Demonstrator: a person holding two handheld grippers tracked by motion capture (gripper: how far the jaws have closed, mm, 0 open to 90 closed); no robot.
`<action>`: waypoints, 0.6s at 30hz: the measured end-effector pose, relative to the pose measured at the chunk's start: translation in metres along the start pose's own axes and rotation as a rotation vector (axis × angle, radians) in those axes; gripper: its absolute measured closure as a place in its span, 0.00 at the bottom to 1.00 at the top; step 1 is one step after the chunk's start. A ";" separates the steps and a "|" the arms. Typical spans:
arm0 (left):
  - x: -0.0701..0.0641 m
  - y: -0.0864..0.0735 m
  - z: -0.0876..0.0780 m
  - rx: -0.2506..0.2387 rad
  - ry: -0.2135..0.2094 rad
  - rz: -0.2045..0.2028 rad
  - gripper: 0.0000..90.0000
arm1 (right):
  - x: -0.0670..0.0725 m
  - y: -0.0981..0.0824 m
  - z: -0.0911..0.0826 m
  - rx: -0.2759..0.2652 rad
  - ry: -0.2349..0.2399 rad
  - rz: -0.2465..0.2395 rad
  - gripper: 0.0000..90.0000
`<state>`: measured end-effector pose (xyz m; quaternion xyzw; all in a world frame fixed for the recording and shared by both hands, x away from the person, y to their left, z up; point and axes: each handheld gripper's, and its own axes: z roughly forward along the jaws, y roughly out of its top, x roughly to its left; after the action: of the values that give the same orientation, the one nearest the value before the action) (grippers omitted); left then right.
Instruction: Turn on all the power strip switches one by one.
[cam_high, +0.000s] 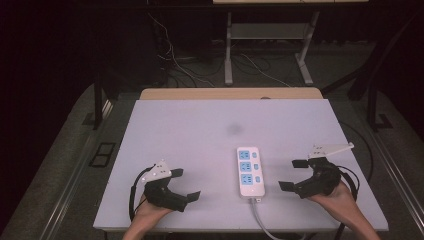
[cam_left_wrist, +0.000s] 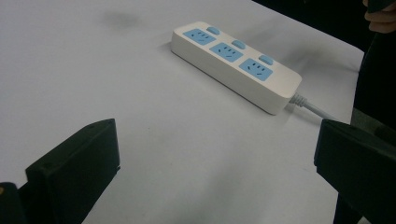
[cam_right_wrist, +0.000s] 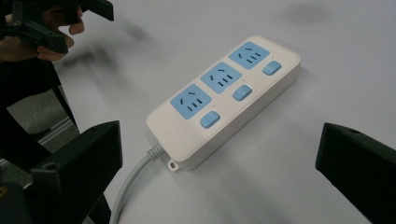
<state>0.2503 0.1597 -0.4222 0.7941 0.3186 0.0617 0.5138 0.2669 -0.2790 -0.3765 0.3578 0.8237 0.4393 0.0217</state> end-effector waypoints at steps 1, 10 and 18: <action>0.000 0.000 0.000 0.001 0.001 0.000 0.00 | 0.000 0.001 0.001 0.008 0.003 -0.005 0.00; 0.000 0.001 -0.001 -0.017 -0.009 -0.007 0.00 | 0.004 0.015 0.006 0.043 0.020 -0.038 0.00; -0.001 0.000 0.000 -0.012 -0.012 -0.001 0.00 | 0.010 0.030 0.017 0.101 0.039 -0.087 0.00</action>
<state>0.2501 0.1593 -0.4217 0.7911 0.3157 0.0585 0.5207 0.2825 -0.2506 -0.3621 0.3136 0.8598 0.4029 0.0070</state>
